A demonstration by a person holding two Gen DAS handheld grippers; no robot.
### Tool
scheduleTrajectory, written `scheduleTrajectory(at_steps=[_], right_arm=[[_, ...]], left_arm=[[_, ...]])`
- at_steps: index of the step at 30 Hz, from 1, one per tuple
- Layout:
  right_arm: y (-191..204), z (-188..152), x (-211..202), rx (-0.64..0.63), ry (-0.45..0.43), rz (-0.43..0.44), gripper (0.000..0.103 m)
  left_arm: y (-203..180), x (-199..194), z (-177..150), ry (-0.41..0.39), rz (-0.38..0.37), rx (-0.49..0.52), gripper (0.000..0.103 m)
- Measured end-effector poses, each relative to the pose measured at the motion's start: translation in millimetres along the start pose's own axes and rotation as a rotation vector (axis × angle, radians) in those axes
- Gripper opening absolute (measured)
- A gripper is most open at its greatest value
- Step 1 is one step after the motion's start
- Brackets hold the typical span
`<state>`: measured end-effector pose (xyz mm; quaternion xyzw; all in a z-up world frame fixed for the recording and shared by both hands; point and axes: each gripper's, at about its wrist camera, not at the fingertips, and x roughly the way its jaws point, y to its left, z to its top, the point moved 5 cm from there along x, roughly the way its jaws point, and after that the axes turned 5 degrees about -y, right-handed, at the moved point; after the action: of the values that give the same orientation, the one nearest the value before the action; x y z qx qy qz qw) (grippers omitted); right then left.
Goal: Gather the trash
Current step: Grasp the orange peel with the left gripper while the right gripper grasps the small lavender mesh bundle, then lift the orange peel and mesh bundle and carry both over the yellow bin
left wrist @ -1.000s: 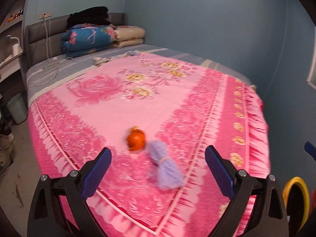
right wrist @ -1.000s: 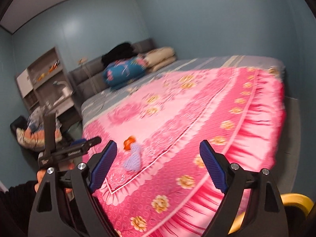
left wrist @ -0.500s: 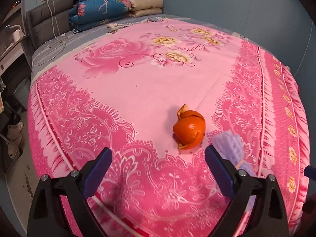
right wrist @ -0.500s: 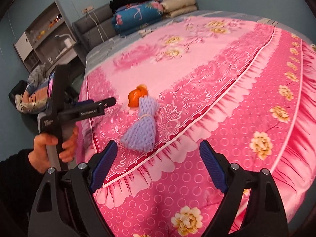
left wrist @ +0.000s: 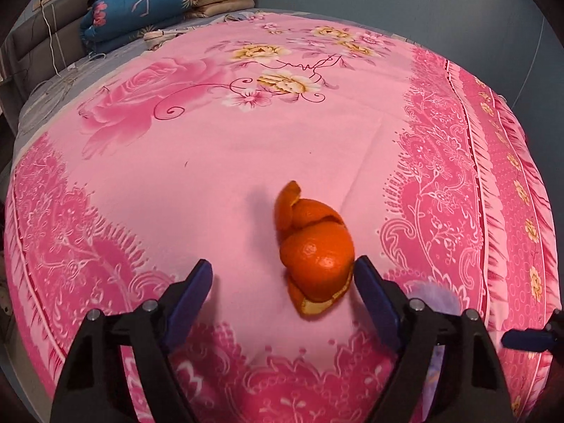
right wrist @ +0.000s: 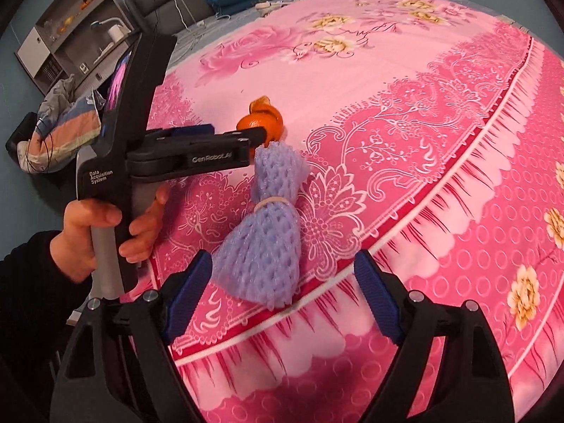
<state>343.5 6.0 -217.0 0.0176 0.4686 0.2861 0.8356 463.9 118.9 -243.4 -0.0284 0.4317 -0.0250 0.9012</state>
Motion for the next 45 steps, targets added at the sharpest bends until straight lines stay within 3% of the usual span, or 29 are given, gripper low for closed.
scheduleTrajectory(at_steps=[4, 8, 19, 21, 26, 32, 39, 45], right_arm=[[3.4, 10.7, 16.5, -0.006, 0.014, 0.002, 0.078], [5.7, 18.7, 32.5, -0.022, 0.039, -0.014, 0.075], [11.9, 21.7, 54.0, -0.071, 0.076, -0.076, 0.062], [12.7, 21.6, 55.8, -0.075, 0.082, -0.092, 0.049], [12.6, 21.9, 59.2, -0.088, 0.095, -0.12, 0.034], [16.9, 27.7, 44.6, -0.08, 0.066, -0.11, 0.028], [25.3, 25.6, -17.4, -0.059, -0.025, -0.074, 0.028], [26.3, 7.6, -72.0, -0.011, -0.052, -0.056, 0.028]], left_arm=[[5.9, 16.4, 13.1, 0.016, -0.018, -0.028, 0.073], [16.5, 31.7, 19.6, 0.034, -0.013, -0.051, 0.06], [22.2, 34.0, 26.6, -0.003, -0.015, -0.056, 0.036], [22.2, 31.8, 27.1, -0.011, -0.017, -0.057, 0.032], [24.8, 24.2, 27.7, -0.01, -0.038, -0.079, 0.029], [33.0, -8.5, 30.2, -0.049, -0.065, -0.117, 0.027], [35.3, -75.9, 25.9, -0.14, -0.087, -0.161, 0.027], [9.9, -134.8, 4.6, -0.198, -0.122, -0.143, 0.027]])
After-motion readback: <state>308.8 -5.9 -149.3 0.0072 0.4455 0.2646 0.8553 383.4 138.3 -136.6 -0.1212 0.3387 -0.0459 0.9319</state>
